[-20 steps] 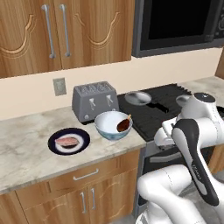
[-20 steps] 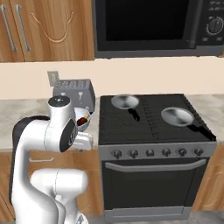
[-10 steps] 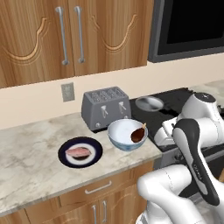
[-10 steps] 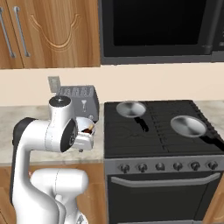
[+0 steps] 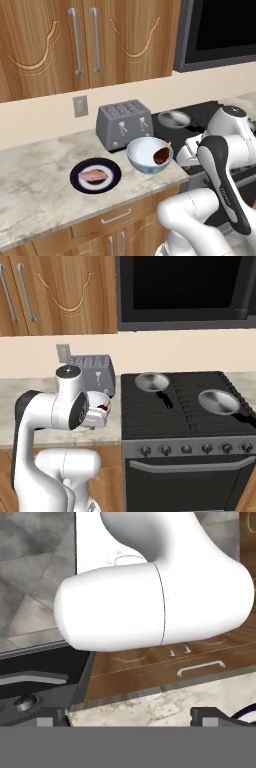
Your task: Place one of the steaks on the plate and the other in the bowl. Then place the bowl in the fridge.
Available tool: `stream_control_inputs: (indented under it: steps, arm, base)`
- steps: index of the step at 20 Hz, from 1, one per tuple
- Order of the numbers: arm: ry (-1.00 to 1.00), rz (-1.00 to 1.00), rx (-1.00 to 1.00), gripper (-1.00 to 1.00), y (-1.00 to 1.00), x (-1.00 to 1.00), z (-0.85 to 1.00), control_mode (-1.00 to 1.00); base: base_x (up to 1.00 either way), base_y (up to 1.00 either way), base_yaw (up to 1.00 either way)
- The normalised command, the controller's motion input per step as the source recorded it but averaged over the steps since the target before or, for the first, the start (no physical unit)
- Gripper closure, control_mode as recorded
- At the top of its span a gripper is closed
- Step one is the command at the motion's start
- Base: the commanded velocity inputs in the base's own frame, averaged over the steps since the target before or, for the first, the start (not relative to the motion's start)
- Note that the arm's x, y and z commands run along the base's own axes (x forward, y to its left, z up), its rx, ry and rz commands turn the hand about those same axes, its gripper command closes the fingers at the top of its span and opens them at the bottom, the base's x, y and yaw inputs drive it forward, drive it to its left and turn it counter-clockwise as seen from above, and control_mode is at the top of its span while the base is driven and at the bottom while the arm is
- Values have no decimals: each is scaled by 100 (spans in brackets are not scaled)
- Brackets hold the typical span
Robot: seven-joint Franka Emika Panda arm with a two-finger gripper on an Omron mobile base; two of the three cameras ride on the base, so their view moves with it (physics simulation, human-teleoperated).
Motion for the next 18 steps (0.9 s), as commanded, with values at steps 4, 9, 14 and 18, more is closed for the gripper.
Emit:
stream_control_inputs:
  steps: [4,9,14,18]
  arm:
    - [0,-1,-2,-100,18,23,0,-100]
    - [0,-1,0,-100,7,47,-5,-100]
    - [1,-13,9,-100,0,42,-20,-100]
    - [5,-17,5,-100,5,40,-24,-100]
  base:
    - [7,8,0]
    - [0,0,0]
    - [0,0,0]
    - [0,0,0]
